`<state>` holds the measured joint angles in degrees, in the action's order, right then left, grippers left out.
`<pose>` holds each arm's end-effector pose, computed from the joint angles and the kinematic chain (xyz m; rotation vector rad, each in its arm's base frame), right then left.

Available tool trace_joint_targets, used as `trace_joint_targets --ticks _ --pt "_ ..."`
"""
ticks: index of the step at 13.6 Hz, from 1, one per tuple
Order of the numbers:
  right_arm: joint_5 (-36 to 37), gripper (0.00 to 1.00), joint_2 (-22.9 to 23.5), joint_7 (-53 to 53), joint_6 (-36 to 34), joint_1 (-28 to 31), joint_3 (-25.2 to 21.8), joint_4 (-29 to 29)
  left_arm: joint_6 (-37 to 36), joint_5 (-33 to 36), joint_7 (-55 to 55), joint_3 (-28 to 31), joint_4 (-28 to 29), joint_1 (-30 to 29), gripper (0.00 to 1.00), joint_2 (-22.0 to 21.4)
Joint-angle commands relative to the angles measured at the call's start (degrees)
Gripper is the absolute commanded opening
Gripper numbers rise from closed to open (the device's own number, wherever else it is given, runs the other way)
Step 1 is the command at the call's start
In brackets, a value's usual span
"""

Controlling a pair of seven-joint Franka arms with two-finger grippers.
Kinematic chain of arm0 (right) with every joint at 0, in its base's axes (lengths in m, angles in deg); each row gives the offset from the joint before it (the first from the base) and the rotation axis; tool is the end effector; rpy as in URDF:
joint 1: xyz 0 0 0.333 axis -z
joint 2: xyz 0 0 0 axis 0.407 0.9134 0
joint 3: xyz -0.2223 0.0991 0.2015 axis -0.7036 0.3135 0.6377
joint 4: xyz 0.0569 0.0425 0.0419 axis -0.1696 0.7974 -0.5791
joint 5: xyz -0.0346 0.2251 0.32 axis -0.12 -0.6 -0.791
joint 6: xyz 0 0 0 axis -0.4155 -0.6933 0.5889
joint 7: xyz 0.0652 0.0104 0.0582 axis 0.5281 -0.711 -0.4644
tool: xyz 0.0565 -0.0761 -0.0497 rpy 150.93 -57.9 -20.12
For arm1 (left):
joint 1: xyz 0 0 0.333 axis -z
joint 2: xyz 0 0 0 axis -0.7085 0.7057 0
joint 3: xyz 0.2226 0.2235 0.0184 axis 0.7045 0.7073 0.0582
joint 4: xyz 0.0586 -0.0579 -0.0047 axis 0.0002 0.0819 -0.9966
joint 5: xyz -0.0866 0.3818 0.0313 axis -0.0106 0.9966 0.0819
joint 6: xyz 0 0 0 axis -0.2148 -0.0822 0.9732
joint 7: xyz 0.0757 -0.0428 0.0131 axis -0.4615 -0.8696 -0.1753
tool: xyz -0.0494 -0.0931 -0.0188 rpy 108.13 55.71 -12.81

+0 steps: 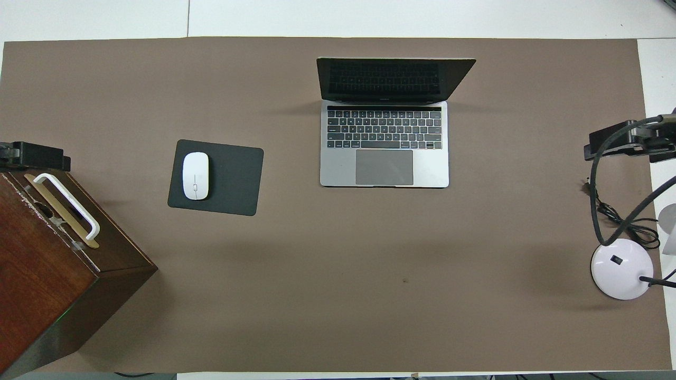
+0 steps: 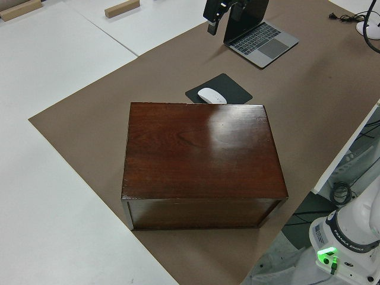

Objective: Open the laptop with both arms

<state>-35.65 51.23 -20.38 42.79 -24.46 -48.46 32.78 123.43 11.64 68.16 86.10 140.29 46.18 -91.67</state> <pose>0.5521 0.0092 0.6481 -3.1215 0.0964 0.0101 0.5346 -0.0170 0.6389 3.1252 -0.1101 0.1292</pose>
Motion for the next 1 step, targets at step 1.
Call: trace_joint_targets --ticks 1 --pt "-1.0 1.00 0.6 0.6 -1.2 0.3 0.1 -1.4 -1.4 -0.8 -0.4 0.4 -1.1 0.3 1.00 0.4"
